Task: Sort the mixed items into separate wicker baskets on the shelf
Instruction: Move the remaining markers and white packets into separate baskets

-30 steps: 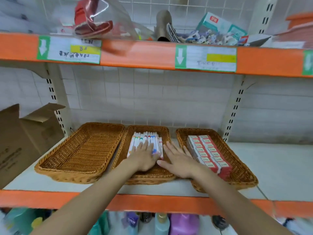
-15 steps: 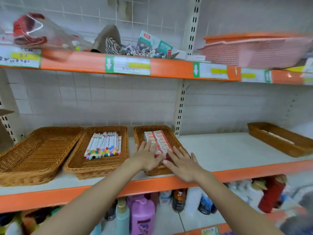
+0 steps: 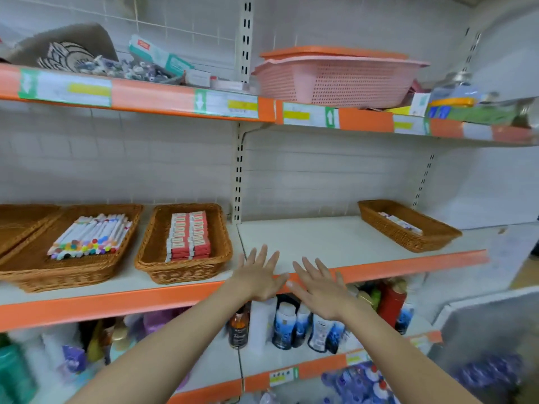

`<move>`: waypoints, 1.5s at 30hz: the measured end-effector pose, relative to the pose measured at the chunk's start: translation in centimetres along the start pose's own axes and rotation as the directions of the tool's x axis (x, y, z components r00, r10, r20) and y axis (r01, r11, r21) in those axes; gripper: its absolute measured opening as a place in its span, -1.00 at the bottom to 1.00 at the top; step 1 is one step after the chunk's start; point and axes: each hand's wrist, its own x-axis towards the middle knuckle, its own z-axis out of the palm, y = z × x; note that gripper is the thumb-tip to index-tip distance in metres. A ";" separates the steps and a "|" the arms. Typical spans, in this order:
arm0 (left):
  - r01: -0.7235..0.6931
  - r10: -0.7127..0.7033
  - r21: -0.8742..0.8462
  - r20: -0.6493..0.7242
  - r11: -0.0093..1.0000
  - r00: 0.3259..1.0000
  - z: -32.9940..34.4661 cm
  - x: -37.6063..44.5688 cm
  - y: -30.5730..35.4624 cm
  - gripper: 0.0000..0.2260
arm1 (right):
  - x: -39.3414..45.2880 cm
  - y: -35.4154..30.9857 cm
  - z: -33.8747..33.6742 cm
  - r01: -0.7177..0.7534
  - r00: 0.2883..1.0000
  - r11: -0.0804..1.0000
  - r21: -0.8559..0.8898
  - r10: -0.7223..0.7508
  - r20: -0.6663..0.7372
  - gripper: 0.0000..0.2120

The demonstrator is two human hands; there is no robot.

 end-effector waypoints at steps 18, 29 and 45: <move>-0.170 0.171 -0.024 0.019 0.985 0.985 -1.5 17.1 11.9 -0.39 | 6.4 17.7 -3.8 -0.202 0.977 0.979 0.007 0.202 -0.069 -0.36; -0.217 0.218 -0.018 0.066 0.976 0.974 -1.2 25.4 19.1 -0.42 | 9.6 27.4 -4.8 -0.244 0.969 0.970 -0.009 0.244 -0.038 -0.43; -0.103 0.101 -0.074 -0.032 0.992 0.994 -2.7 32.0 34.5 -0.42 | 10.0 43.5 -9.1 -0.072 0.994 0.997 -0.034 0.069 -0.090 -0.43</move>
